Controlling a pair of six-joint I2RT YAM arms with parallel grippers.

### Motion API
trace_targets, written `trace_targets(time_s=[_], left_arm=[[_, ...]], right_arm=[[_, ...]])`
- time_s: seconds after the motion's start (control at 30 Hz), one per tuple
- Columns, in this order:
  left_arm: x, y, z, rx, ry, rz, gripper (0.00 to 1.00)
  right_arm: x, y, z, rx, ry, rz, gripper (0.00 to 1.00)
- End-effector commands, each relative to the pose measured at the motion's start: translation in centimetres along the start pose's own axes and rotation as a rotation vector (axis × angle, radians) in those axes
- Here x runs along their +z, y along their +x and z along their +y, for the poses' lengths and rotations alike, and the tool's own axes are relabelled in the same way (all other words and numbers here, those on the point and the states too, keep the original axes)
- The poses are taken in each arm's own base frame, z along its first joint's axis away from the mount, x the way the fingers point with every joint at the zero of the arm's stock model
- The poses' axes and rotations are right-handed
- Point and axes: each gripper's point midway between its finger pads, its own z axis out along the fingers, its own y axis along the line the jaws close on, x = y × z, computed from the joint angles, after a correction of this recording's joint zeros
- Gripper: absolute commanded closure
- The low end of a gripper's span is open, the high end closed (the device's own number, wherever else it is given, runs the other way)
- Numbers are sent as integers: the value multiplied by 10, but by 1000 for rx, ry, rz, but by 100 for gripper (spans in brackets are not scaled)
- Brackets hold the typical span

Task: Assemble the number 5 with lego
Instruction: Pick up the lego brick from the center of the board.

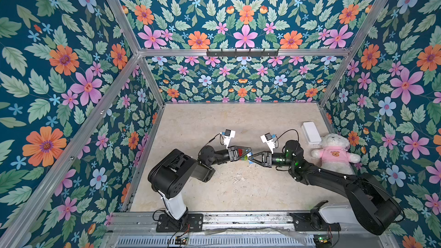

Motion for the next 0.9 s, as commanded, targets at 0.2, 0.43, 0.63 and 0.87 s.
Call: trace_targets(time_s=[0.2, 0.43, 0.63, 0.87], left_arm=[[2, -1, 2, 16, -9, 6, 84], [2, -1, 37, 11, -184, 21, 84], [1, -1, 53, -2, -257, 17, 84], [1, -1, 53, -14, -250, 11, 84]], right_arm=[[-3, -9, -4, -8, 60, -29, 43], [-29, -13, -34, -83, 474, -86, 43], [-24, -5, -34, -190, 705, -43, 46], [-26, -13, -41, -240, 854, -60, 47]])
